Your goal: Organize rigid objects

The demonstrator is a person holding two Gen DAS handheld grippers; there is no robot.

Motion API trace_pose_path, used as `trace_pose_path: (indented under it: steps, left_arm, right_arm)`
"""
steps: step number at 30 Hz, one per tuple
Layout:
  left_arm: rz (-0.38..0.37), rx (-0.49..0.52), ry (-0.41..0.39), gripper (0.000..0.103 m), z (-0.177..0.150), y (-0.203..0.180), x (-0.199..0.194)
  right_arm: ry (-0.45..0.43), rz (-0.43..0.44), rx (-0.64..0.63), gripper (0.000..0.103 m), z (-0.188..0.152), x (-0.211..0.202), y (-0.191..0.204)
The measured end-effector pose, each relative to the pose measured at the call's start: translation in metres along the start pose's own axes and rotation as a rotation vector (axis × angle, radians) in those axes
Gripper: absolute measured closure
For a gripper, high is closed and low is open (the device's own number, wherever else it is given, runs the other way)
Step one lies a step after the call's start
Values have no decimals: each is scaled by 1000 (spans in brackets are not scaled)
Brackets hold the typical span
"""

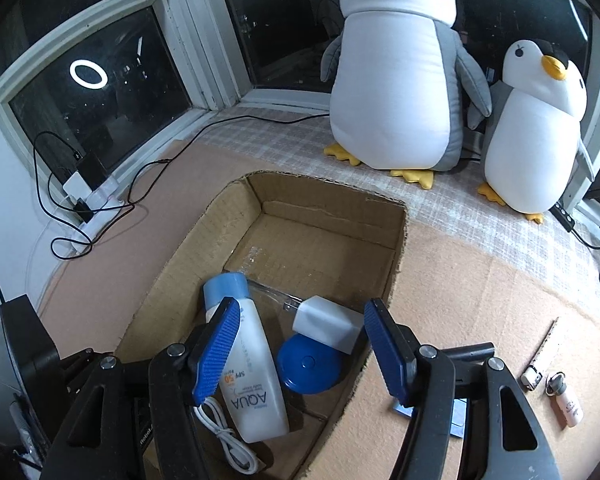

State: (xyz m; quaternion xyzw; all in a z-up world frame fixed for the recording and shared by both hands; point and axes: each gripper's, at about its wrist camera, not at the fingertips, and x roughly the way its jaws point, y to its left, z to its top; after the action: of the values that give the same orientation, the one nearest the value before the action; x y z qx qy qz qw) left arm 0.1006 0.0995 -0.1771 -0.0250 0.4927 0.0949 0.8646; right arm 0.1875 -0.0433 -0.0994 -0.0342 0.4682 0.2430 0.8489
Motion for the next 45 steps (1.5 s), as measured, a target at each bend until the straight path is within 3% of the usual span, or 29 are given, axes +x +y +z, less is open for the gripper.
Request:
trace_pose_path:
  steps: [12,22,34,45]
  left_arm:
    - [4,3,1,83,0,2,-2]
    - [17,9,1,83,0,0,-2]
    - [32,20,1,83,0,-3,-1]
    - [41,25,3,83,-1,-5,-2]
  right_arm:
    - [-41,-2,14,42,-18,-32,-25]
    - [-67,-76,93,42,-53,-69,-94]
    - [10,-247,250,42,-106,-85,-204]
    - [69,-284,199,42,-106,-59,-221]
